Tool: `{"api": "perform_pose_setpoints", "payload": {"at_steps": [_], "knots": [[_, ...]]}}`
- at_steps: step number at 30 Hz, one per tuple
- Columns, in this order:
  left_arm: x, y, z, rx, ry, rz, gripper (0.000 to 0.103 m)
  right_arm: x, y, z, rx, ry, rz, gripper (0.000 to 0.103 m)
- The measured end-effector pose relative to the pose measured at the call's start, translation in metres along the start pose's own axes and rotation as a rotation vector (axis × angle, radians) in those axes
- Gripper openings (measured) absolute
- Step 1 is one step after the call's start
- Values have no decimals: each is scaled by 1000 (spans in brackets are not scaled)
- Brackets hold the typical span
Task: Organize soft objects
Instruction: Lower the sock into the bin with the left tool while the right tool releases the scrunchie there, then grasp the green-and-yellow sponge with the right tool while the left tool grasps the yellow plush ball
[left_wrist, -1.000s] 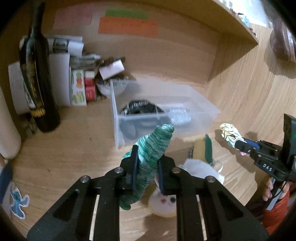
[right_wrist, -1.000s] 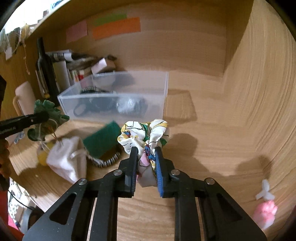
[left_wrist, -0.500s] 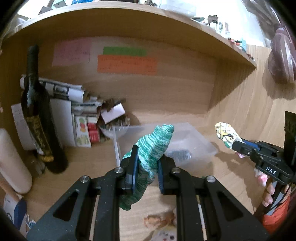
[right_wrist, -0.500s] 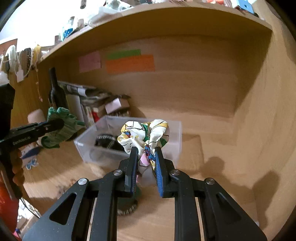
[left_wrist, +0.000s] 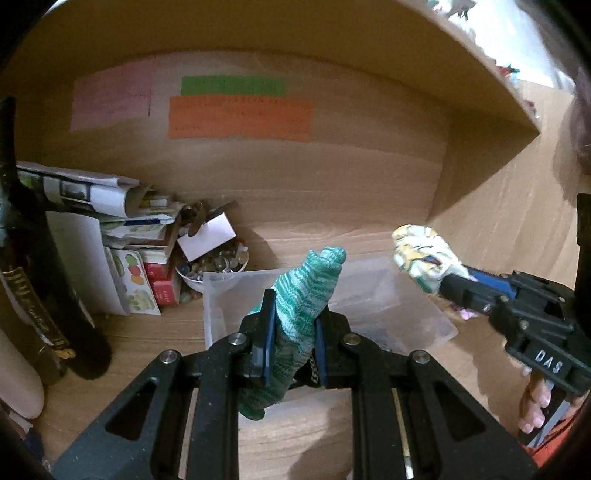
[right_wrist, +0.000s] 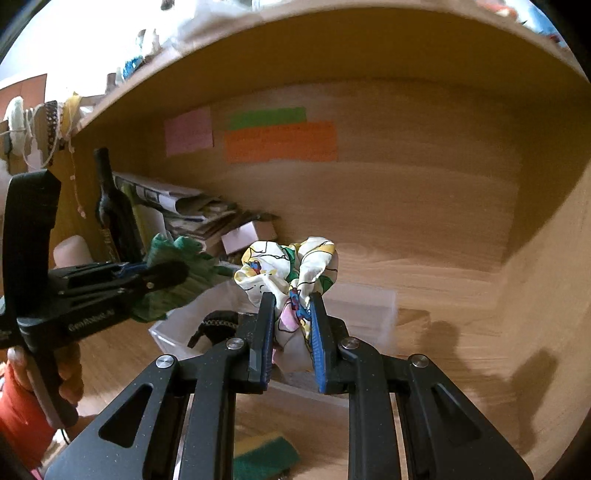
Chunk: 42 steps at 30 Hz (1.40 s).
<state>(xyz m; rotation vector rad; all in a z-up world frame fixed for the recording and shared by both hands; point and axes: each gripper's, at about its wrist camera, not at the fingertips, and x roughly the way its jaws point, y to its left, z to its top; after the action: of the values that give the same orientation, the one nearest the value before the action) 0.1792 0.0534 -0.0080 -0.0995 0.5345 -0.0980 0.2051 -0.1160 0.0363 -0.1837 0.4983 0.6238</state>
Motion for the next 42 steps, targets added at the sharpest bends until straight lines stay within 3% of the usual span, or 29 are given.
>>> {"api": "perform_pose_setpoints", "payload": {"at_steps": [10, 18, 21, 23, 27, 32, 39, 42], "knots": [[62, -2, -9, 20, 120, 31, 18, 71, -9, -15, 28, 183, 5, 16], [87, -6, -21, 48, 190, 19, 19, 91, -11, -24, 20, 273, 0, 19], [88, -6, -22, 42, 200, 5, 33, 91, -14, -26, 35, 288, 0, 29], [86, -6, -20, 38, 194, 2, 41, 89, -13, -25, 35, 283, -7, 41], [73, -4, -16, 33, 168, 14, 57, 76, -14, -17, 16, 240, -39, 50], [43, -3, -8, 32, 96, 19, 70, 45, -10, -5, -12, 158, -68, 61], [-14, -12, -6, 81, -26, 61, 100, 6, -3, -7, -34, 77, -76, 77], [-31, -15, -15, 104, -57, 87, 102, -3, 1, -15, -42, 70, -82, 81]]}}
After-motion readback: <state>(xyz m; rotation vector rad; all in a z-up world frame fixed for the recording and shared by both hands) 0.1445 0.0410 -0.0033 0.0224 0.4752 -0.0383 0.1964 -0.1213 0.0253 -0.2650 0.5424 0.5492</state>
